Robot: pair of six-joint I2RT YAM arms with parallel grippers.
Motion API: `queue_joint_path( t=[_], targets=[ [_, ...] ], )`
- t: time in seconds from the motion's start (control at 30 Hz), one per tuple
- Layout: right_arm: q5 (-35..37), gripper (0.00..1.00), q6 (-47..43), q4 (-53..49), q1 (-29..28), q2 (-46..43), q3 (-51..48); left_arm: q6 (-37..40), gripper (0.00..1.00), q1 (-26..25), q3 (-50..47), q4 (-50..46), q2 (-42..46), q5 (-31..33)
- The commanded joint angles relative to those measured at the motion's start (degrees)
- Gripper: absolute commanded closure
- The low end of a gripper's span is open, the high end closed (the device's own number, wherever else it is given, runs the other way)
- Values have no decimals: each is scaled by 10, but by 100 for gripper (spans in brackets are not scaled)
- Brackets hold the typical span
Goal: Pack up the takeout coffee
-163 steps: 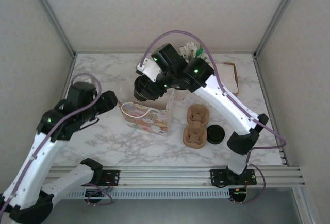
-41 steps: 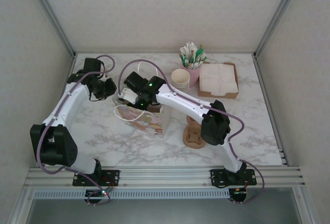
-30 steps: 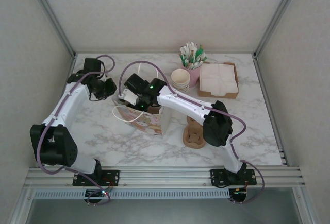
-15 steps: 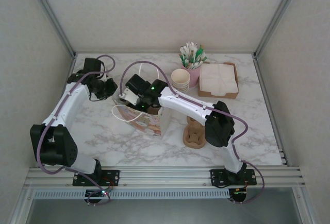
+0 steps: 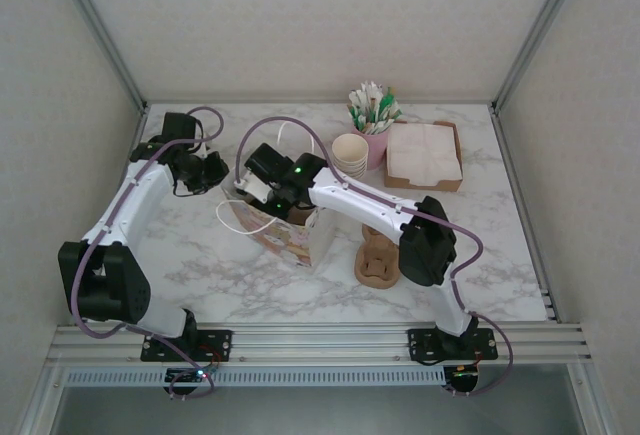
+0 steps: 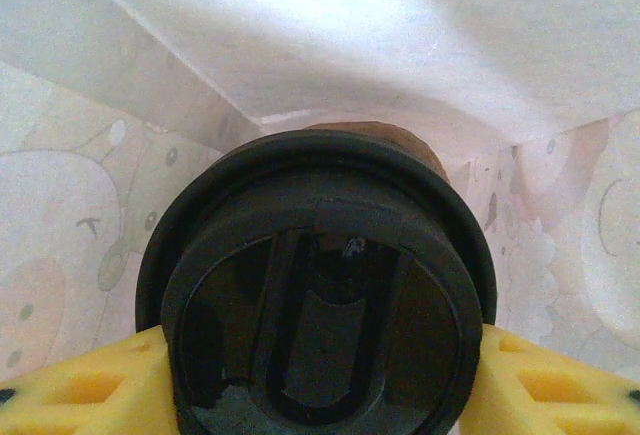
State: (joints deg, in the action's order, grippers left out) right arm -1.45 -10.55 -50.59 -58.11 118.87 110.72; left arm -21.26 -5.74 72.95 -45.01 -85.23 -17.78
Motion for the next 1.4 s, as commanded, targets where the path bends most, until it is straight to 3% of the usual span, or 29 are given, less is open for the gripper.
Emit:
queue_joint_path(
  t=[0.0,1.37],
  targets=[
    [22,42,18,-67,6,-14,6,3,83,1,-4,-4,10,-12],
    [97,42,74,-131,7,-34,67,6,82,0,-5,-6,10,-8]
  ],
)
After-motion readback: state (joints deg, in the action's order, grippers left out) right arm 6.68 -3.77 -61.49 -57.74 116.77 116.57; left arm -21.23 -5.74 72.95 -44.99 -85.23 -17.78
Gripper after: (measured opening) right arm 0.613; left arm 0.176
